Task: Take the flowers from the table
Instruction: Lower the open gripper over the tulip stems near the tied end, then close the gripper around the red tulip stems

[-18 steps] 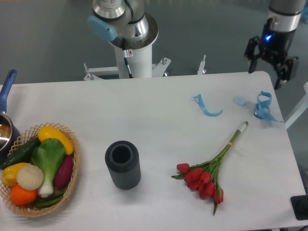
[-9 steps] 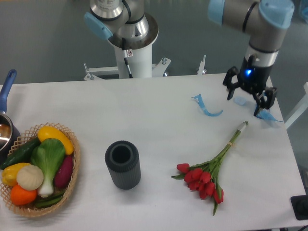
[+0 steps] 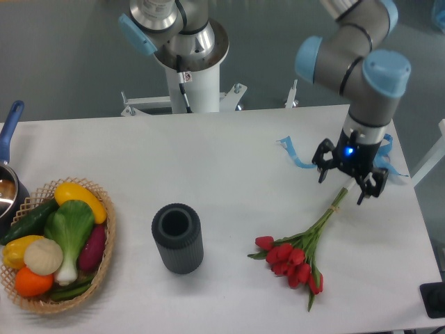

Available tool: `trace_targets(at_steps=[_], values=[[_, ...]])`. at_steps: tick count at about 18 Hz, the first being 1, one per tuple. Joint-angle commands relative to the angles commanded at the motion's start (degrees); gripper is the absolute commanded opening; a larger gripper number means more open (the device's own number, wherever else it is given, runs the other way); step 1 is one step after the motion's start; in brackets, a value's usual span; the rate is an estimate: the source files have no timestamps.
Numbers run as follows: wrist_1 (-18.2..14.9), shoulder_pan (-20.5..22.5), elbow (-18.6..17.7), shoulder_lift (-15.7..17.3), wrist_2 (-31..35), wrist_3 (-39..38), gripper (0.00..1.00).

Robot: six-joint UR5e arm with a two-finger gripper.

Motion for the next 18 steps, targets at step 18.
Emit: trace_targets(at_steps=[18], values=[[1.75, -3.86, 1.94, -7.21, -0.18, -0.61, 1.00]])
